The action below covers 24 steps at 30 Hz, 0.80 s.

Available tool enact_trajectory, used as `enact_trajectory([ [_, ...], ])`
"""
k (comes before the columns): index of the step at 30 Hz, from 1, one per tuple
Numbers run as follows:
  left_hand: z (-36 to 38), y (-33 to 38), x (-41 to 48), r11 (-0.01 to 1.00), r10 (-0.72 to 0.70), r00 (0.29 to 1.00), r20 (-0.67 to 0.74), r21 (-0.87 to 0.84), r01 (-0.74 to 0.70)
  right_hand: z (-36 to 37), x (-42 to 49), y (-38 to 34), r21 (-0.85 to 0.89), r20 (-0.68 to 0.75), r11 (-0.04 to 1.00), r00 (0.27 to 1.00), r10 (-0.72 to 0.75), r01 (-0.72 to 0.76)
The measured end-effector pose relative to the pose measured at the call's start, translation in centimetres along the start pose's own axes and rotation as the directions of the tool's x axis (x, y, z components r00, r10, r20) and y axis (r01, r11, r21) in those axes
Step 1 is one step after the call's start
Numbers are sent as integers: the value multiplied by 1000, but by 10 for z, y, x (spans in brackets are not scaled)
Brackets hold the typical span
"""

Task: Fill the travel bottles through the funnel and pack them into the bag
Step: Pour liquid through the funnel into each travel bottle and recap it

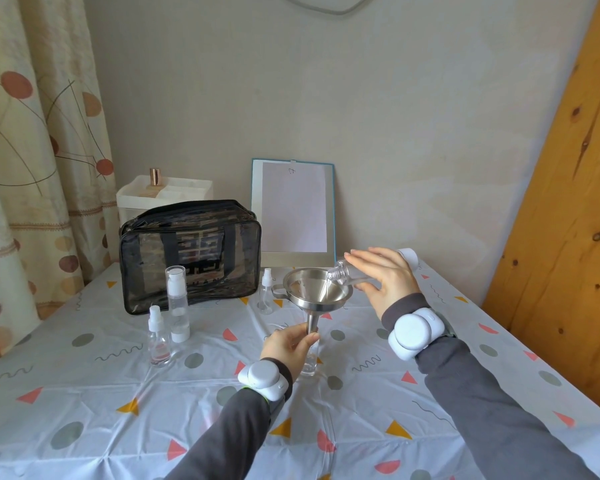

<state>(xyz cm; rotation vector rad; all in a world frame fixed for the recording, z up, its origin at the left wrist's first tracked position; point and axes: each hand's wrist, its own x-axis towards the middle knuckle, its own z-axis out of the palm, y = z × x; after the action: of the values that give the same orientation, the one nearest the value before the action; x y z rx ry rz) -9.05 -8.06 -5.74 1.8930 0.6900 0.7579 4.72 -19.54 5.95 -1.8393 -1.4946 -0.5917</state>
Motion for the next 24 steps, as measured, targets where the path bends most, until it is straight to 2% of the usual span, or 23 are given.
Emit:
enact_trajectory([
  [24, 0, 2, -1, 1000, -5, 1000, -12, -14, 5, 0, 0, -1, -15, -9, 1000, 1000, -17, 17],
])
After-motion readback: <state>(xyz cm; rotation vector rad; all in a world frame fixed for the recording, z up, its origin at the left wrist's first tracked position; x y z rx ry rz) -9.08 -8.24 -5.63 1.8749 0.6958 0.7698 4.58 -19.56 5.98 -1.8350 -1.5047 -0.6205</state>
